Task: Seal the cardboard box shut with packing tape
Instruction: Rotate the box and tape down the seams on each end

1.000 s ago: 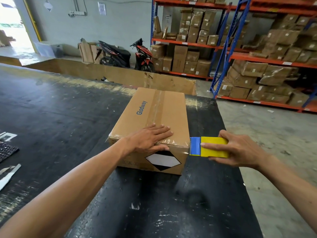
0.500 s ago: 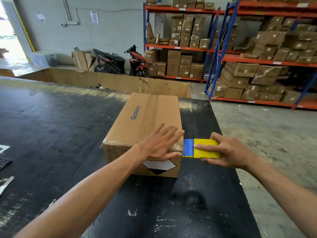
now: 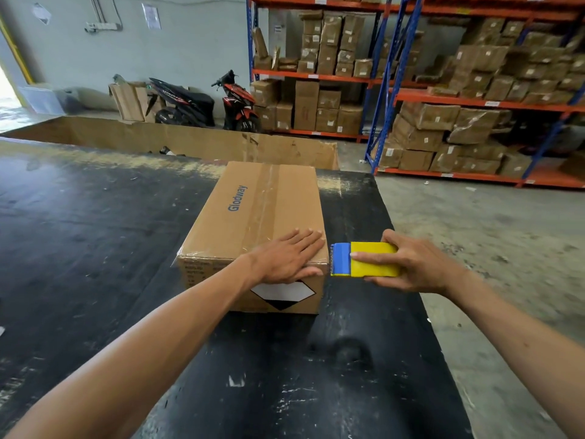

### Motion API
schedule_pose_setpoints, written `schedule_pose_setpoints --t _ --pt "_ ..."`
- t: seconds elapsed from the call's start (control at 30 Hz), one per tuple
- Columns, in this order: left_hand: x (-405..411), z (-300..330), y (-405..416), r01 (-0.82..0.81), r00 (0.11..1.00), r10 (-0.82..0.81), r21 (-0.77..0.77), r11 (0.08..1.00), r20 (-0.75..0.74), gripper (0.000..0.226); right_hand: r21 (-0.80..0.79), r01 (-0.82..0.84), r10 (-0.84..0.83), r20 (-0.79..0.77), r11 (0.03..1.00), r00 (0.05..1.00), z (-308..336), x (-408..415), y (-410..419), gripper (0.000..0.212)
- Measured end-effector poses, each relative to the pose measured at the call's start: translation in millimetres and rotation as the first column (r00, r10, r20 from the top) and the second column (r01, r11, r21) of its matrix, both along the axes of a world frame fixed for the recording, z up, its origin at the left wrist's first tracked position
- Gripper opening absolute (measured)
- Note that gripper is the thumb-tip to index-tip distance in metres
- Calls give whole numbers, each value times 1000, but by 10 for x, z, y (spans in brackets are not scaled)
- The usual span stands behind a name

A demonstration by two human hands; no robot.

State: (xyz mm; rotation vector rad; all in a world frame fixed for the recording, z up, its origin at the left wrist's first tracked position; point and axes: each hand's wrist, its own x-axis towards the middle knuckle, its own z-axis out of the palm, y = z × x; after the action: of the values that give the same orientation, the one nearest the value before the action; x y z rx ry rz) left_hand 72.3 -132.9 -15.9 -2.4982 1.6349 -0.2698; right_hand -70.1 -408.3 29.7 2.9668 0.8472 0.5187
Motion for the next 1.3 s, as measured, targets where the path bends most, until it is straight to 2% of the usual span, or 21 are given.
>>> schedule_pose_setpoints --t 0.3,0.4,0.6,0.67,0.73,0.77,0.83,0.93,1.03,1.3 --pt "-24 26 38 3 1000 -4 -24 1000 -29 77 -47 11 -8 63 999 998 108 -143 -299 57" --pt "-34 16 21 5 999 -6 -29 1000 -32 76 -112 9 1 91 994 996 -83 -20 -124 54" --pt "-58 31 6 -19 999 19 -23 1000 -34 85 -67 81 -72 125 994 990 -277 18 168 55" --pt "-56 44 -5 -30 998 29 -23 999 -54 84 -180 39 -14 136 983 991 -257 49 192 55" --pt "-76 73 4 -39 996 39 -6 999 -81 84 -377 -44 88 101 925 991 -332 73 249 56" --pt "-103 92 9 -51 994 51 3 999 -92 83 -442 -62 97 57 895 994 -373 65 295 56" --pt "-186 94 -63 -97 994 95 -36 995 -56 79 -469 -24 31 7 883 999 -412 66 348 54" --pt "-444 39 -367 -295 955 291 -170 940 -52 70 -425 78 -84 4 902 996 -271 134 248 52" --pt "-519 -64 -579 -422 904 426 -216 881 -28 58 -360 175 -181 16 917 983 -117 101 47 53" --pt "-452 -32 -507 -359 933 355 -149 921 -52 60 -147 326 -331 -9 934 944 -5 -170 -72 50"
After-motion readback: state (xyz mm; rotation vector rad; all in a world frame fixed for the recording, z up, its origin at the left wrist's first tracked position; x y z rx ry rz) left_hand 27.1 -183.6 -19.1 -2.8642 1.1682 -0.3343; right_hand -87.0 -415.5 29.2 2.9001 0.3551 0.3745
